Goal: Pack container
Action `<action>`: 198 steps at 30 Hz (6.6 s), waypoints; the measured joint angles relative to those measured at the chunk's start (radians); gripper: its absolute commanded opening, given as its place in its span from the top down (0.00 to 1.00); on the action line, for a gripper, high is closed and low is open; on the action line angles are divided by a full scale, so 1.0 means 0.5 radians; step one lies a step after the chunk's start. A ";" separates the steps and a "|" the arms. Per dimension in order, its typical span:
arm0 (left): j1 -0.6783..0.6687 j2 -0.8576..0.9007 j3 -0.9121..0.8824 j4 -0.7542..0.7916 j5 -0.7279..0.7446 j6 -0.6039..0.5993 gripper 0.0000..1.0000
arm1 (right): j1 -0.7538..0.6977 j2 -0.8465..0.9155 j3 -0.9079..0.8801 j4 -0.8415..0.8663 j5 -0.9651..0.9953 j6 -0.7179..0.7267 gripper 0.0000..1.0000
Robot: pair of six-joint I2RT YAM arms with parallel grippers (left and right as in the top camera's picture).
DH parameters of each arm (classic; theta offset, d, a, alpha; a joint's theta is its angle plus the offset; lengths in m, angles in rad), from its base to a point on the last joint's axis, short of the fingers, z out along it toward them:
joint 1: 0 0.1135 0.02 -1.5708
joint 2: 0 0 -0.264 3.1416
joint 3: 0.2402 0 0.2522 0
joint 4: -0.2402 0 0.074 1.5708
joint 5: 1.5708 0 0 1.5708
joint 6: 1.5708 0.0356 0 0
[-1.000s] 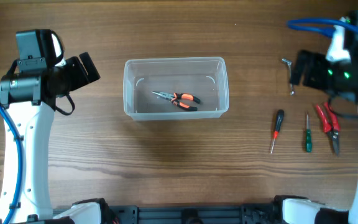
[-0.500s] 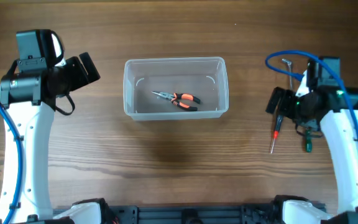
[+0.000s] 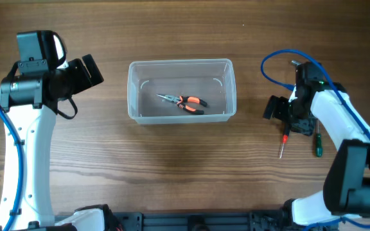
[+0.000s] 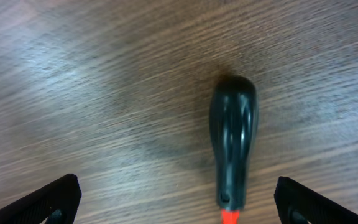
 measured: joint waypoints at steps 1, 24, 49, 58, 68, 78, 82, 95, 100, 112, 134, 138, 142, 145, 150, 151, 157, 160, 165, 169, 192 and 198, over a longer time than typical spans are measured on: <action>0.000 -0.001 0.000 -0.007 0.000 0.000 0.00 | -0.009 0.023 -0.002 0.014 0.000 -0.021 0.01; 0.000 0.000 0.000 -0.026 -0.001 0.001 0.00 | -0.149 0.201 0.006 0.060 0.059 -0.445 0.35; 0.000 0.000 0.000 -0.024 0.000 0.000 0.00 | -0.157 0.236 0.090 -0.048 -0.063 -0.455 0.96; 0.000 0.000 0.000 -0.025 0.000 0.000 0.00 | 0.233 0.082 1.205 -0.517 -0.159 -0.803 0.96; 0.000 0.000 0.000 -0.025 0.000 0.000 0.00 | 1.213 0.082 1.427 -0.612 -0.188 -2.155 0.94; 0.468 0.000 0.000 -0.005 0.085 -0.151 0.00 | 1.221 0.603 1.424 -0.586 -0.258 -2.452 0.95; 0.728 0.000 0.000 0.027 0.116 -0.179 0.00 | 1.221 0.640 1.423 -0.563 -0.325 -2.461 0.92; 0.729 -0.001 0.000 0.027 0.153 -0.180 0.00 | 1.221 0.890 1.410 -0.565 -0.523 -2.462 0.39; 0.729 -0.001 0.000 0.028 0.153 -0.180 0.00 | 1.219 0.890 1.492 -0.575 -0.517 -2.113 0.22; 0.729 -0.001 0.000 -0.020 0.157 -0.180 0.00 | 0.339 0.157 1.997 -0.660 -0.095 -0.708 0.00; 0.721 0.000 0.000 -0.025 0.158 -0.180 0.00 | -0.274 1.260 1.987 -0.752 0.024 -0.950 0.00; 0.721 0.000 0.000 -0.025 0.158 -0.180 0.00 | -0.274 1.378 1.985 -0.702 0.067 -1.024 0.00; 0.721 0.000 0.000 -0.024 0.188 -0.180 0.00 | -0.274 1.443 1.984 -0.675 0.131 -1.053 0.01; 0.721 0.000 0.000 -0.025 0.202 -0.180 0.00 | -0.270 1.445 1.984 -0.675 0.146 -1.062 0.10; 0.721 0.000 0.000 -0.025 0.203 -0.180 0.00 | -0.272 1.446 1.984 -0.671 0.149 -1.074 0.63; 0.721 0.000 0.000 -0.025 0.204 -0.180 0.00 | -0.272 1.446 1.984 -0.671 0.150 -1.069 0.67; 0.721 0.000 0.000 -0.040 0.203 -0.180 0.00 | -0.274 1.446 1.984 -0.678 0.150 -1.032 0.96; 0.721 0.000 0.000 -0.048 0.203 -0.180 0.00 | -0.274 1.446 1.985 -0.679 0.147 -1.029 0.96; 0.721 0.000 0.000 -0.063 0.204 -0.180 0.00 | -0.274 1.446 1.985 -0.692 0.134 -1.030 0.96; 0.721 0.000 0.000 -0.063 0.204 -0.180 0.00 | -0.247 1.437 1.984 -0.727 0.041 -1.030 0.96; 0.721 0.000 0.000 -0.063 0.204 -0.180 0.00 | 1.285 0.899 1.766 -0.594 -0.113 -2.340 0.91; 0.721 -0.001 0.000 -0.075 0.204 -0.180 0.00 | 1.144 1.103 1.765 -0.472 -0.113 -2.315 0.82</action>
